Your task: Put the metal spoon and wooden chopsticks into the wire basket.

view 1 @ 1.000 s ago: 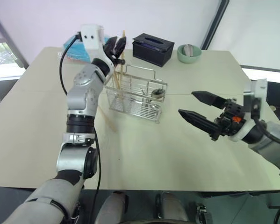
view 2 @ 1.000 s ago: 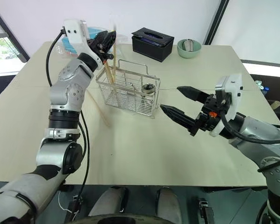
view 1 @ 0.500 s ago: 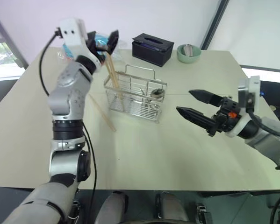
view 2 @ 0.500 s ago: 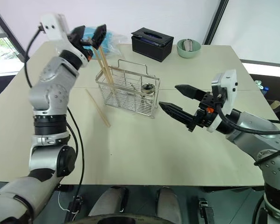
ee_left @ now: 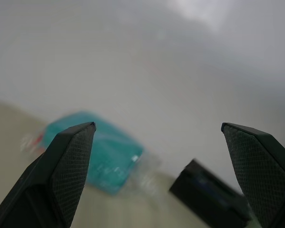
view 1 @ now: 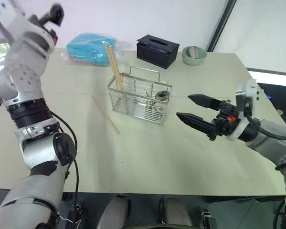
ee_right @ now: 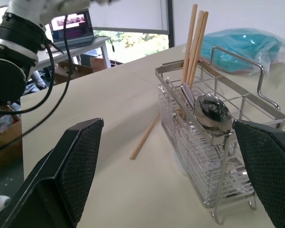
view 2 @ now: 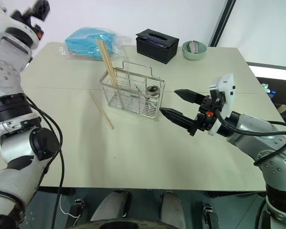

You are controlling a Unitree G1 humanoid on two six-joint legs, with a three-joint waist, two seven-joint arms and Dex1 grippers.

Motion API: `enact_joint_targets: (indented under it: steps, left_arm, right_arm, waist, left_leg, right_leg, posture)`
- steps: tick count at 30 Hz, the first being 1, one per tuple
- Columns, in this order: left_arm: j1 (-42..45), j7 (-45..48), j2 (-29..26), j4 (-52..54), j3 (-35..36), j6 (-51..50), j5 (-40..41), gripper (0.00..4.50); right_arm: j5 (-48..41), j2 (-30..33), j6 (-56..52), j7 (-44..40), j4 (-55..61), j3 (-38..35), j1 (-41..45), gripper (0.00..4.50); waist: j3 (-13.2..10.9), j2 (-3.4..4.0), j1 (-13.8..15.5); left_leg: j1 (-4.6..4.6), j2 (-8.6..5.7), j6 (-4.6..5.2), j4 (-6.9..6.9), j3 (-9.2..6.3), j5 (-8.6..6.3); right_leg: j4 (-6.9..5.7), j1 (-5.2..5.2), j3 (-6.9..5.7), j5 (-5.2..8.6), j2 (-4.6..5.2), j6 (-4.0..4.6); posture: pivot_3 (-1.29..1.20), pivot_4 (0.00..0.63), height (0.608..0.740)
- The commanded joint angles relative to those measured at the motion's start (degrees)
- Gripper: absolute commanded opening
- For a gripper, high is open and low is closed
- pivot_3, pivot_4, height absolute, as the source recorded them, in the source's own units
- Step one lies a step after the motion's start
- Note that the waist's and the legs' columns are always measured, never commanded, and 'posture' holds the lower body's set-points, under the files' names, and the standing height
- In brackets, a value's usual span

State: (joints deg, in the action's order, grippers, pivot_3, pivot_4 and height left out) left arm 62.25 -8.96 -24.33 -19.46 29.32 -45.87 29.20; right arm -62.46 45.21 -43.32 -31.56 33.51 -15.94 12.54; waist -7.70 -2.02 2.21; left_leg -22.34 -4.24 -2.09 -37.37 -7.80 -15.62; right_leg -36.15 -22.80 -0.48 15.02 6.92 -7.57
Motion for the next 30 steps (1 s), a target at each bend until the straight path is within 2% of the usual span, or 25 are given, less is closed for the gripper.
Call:
enact_joint_targets:
  steps: [1, 6, 9, 18, 27, 30]
  left_arm:
    - [-1.7, -5.6, 2.6, -0.4, -3.1, -6.7, -3.0, 4.46]
    - [-3.0, -12.6, 8.6, -1.8, -2.2, -13.8, -5.2, 4.46]
    - [-3.4, -13.2, 10.3, -5.4, -1.6, -15.3, -5.7, 4.46]
    - [0.4, -12.5, 9.9, -21.4, -2.0, -10.6, -8.2, 4.46]
    - [4.3, -7.9, 9.4, -35.0, -3.5, -4.1, -9.8, 4.46]
    - [5.3, -7.6, 9.1, -37.7, -3.0, -3.4, -9.7, 3.65]
  right_arm:
    - [0.9, -0.8, 1.6, -0.6, 0.5, -0.1, 1.0, 4.50]
    - [1.4, -2.2, 1.7, -0.1, 1.4, 0.0, 0.4, 4.50]
    - [1.4, -2.8, 1.7, 0.4, 2.5, -0.1, -0.6, 4.50]
    - [0.7, -3.7, 2.0, 2.7, 5.0, -1.8, -3.9, 4.50]
    - [-0.7, -4.2, 2.8, 4.6, 6.9, -3.3, -6.1, 4.50]
    - [-0.9, -4.2, 3.0, 5.0, 6.9, -3.2, -6.0, 4.50]
  waist:
    - [0.0, 0.00, 0.1]
    - [0.0, -0.08, 0.0]
    - [0.0, -0.08, -0.1]
    - [0.0, -0.09, 0.2]
    - [0.0, -0.08, 0.1]
    - [0.0, -0.07, 0.1]
  left_leg:
    - [-0.01, 0.00, 0.00, 0.02, 0.00, 0.00]
    - [-0.09, -0.03, -0.01, 0.01, -0.01, 0.00]
    - [-0.08, -0.01, -0.02, 0.08, 0.02, -0.01]
    - [-0.10, 0.02, -0.09, 0.08, 0.07, 0.03]
    - [-0.09, -0.01, -0.09, 0.12, 0.09, 0.03]
    - [-0.06, 0.00, -0.09, 0.10, 0.09, 0.03]
  right_leg:
    - [-0.01, -0.02, 0.00, 0.00, 0.00, 0.00]
    - [0.00, -0.09, 0.00, 0.00, 0.03, 0.00]
    - [-0.01, -0.15, 0.01, 0.00, 0.04, 0.00]
    - [-0.05, -0.23, 0.02, -0.01, 0.03, -0.01]
    - [-0.05, -0.22, 0.01, -0.01, 0.08, -0.01]
    - [-0.06, -0.18, 0.01, -0.01, 0.08, -0.01]
  posture:
    - [0.00, 0.150, 0.655]
    - [0.00, 0.150, 0.655]
    - [0.00, 0.150, 0.655]
    - [0.00, 0.150, 0.655]
    - [0.00, 0.150, 0.655]
    - [0.00, 0.150, 0.655]
